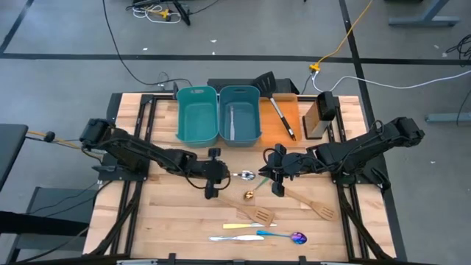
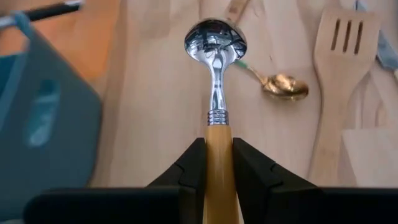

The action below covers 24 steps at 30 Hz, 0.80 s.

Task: Pick & Place Kitchen Items
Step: Put the yellow spoon into the green bin

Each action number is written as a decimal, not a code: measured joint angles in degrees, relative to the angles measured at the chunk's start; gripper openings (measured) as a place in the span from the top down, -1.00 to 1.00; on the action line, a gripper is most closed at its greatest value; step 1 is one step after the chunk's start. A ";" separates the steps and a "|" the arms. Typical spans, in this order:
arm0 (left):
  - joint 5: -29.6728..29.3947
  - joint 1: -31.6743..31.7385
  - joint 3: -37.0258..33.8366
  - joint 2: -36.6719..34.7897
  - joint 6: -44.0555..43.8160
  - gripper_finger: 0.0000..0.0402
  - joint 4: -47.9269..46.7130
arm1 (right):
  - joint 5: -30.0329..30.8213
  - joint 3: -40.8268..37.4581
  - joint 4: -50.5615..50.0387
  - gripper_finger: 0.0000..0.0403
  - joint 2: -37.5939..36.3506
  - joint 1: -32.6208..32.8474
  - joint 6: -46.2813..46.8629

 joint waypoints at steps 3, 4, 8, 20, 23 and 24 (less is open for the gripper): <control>-0.82 -0.51 0.03 -2.62 -1.88 0.69 -2.95 | 0.01 -0.02 0.14 0.66 0.00 0.00 -0.26; -0.88 -0.56 0.03 -3.47 -2.45 0.69 -2.93 | 0.00 0.00 0.41 0.66 0.00 0.00 -0.34; -1.53 -1.41 -0.06 -6.61 -4.15 0.69 -5.31 | -0.02 -0.02 0.47 0.66 0.00 0.00 -0.66; -11.76 -1.73 0.05 -17.06 -10.44 0.69 -14.35 | 0.44 -0.02 1.16 0.66 0.00 0.02 -1.49; -14.20 -1.64 0.00 -19.22 -11.65 0.69 -16.66 | 1.07 -0.02 1.58 0.66 0.00 0.00 -1.69; -14.67 -1.51 0.07 -19.80 -11.66 0.69 -16.39 | 1.09 -0.02 1.52 0.66 0.00 0.00 -1.83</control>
